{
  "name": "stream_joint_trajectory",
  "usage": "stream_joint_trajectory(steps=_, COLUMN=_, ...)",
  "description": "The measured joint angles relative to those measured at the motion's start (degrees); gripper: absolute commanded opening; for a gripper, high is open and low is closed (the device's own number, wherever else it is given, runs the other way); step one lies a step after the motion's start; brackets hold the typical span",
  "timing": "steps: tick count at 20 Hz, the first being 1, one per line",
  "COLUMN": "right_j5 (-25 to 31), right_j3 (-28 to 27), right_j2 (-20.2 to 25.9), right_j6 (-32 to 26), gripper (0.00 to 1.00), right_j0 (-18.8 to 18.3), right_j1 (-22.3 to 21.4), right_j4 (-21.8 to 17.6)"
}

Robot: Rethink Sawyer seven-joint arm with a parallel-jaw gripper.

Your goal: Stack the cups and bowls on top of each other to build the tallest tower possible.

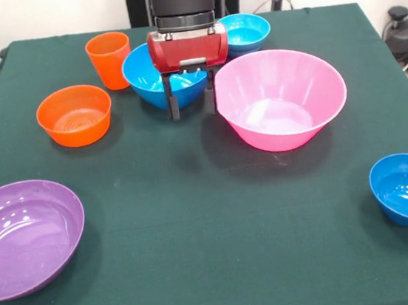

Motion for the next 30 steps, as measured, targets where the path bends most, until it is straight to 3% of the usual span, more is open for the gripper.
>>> stream_joint_trajectory(steps=4, right_j5=6.04, right_j3=0.05, right_j2=1.47, right_j6=0.0, gripper=1.0, right_j0=-1.99, right_j1=0.02, right_j4=4.19)
stream_joint_trajectory(steps=6, right_j5=11.79, right_j3=0.19, right_j2=1.8, right_j6=0.0, gripper=1.0, right_j0=-3.17, right_j1=-0.14, right_j4=6.77)
stream_joint_trajectory(steps=10, right_j5=16.45, right_j3=0.96, right_j2=1.83, right_j6=0.0, gripper=1.0, right_j0=-4.26, right_j1=-0.61, right_j4=8.33)
stream_joint_trajectory(steps=14, right_j5=16.65, right_j3=1.9, right_j2=1.9, right_j6=0.0, gripper=1.0, right_j0=-5.11, right_j1=-0.08, right_j4=8.36)
stream_joint_trajectory(steps=19, right_j5=15.77, right_j3=1.95, right_j2=0.9, right_j6=0.0, gripper=1.0, right_j0=-3.63, right_j1=1.06, right_j4=7.63)
stream_joint_trajectory(steps=30, right_j5=14.69, right_j3=1.97, right_j2=-1.2, right_j6=0.0, gripper=1.0, right_j0=3.09, right_j1=2.04, right_j4=4.7)
